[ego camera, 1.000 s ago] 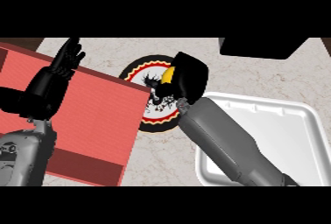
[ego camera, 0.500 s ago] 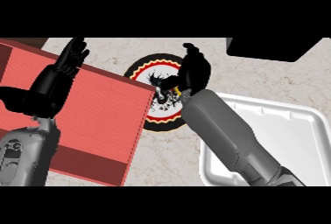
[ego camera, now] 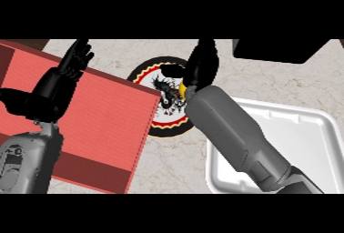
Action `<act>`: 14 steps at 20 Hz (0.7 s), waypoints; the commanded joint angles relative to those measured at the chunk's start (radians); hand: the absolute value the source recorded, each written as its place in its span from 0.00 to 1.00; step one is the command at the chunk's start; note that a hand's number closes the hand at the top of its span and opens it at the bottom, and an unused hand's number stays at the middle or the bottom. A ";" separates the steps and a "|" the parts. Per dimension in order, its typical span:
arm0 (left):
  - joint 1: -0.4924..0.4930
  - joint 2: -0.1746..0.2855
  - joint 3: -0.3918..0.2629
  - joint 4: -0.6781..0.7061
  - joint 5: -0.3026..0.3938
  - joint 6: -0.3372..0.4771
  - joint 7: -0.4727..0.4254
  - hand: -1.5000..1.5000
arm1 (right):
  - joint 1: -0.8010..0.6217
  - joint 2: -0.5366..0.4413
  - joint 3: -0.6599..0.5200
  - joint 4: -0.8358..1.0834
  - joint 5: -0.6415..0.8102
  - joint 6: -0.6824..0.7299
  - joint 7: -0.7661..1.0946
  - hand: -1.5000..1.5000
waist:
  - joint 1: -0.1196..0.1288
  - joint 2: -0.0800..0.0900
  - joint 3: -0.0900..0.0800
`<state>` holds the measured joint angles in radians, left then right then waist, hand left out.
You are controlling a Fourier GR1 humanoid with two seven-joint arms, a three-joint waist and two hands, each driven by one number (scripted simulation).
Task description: Pick the lemon from the tray and place it in the plate
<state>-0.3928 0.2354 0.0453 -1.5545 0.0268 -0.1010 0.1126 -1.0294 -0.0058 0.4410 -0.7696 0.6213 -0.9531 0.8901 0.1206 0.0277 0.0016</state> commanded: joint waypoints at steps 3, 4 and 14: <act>0.038 -0.002 0.011 0.000 0.000 0.006 0.000 0.50 | 0.032 0.005 0.052 -0.015 -0.076 -0.289 0.006 0.00 | -0.037 -0.013 -0.001; 0.057 0.019 0.032 -0.005 -0.003 0.007 -0.005 0.50 | 0.079 0.005 0.083 -0.078 -0.083 -0.307 0.010 0.00 | -0.058 -0.022 -0.001; 0.186 0.008 0.036 -0.124 -0.028 0.035 0.018 0.50 | 0.434 -0.035 0.104 -0.431 0.009 -0.282 -0.088 0.00 | -0.139 -0.038 -0.002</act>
<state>-0.2699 0.2556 0.0981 -1.6389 0.0184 -0.0738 0.1268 -0.7515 -0.0155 0.5137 -1.0356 0.5906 -1.1994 0.8056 0.0070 -0.0049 0.0017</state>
